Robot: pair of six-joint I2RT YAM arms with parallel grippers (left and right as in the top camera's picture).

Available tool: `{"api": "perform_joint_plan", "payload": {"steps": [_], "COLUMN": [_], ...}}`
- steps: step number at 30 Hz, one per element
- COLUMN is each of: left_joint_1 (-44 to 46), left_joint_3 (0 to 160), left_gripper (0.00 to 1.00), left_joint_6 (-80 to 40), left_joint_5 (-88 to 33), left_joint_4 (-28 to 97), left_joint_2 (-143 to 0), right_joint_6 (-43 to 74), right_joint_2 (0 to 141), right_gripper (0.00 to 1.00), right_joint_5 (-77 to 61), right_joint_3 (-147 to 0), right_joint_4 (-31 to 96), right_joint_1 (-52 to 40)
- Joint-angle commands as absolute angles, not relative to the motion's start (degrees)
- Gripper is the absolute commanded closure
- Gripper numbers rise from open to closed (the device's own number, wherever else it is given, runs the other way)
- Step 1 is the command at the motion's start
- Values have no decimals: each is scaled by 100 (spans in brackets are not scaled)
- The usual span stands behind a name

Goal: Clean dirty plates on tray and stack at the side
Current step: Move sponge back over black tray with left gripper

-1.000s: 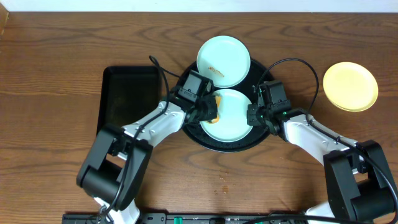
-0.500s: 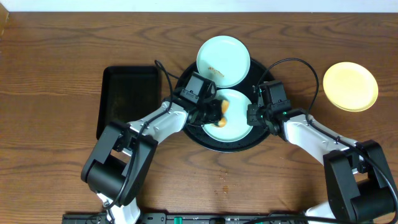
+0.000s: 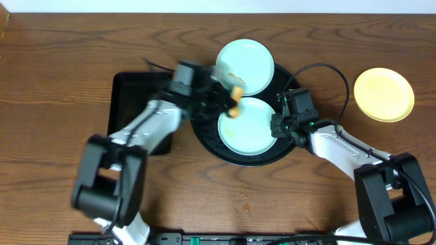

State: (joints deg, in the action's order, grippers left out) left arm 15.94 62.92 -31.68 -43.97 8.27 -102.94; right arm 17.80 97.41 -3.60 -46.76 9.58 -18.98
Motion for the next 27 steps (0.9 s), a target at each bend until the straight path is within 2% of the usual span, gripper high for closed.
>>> {"api": "perform_joint_plan", "payload": {"steps": [1, 6, 12, 19, 23, 27], "left_joint_1": [993, 189, -19, -21, -21, -21], "left_joint_3": [6429, 6429, 6313, 6187, 6187, 6187], "left_gripper": [92, 92, 92, 88, 60, 40], "left_joint_6": [-2609, -1693, -1302, -1249, -1249, -1247], "left_joint_5": [-4270, -2967, -572, 364, 366, 368], "left_joint_4": [1260, 2368, 3105, 3057, 3061, 3059], "left_joint_2": [-9837, -9583, -9653, -9929, -10090, -10171], "right_joint_6": [1815, 1815, 1815, 1789, 1752, 1754], "right_joint_2": [9817, 9817, 9817, 9817, 9817, 9817], "right_gripper": [86, 80, 74, 68, 68, 68], "right_joint_5": [-281, -281, -283, -279, -281, -281], "right_joint_3": [-4633, -4633, -4633, -4633, -4633, -4633], "right_joint_4": [947, 921, 917, 921, 921, 934], "right_joint_1": [-1953, -1953, -1953, -1953, -1953, -1955]}}
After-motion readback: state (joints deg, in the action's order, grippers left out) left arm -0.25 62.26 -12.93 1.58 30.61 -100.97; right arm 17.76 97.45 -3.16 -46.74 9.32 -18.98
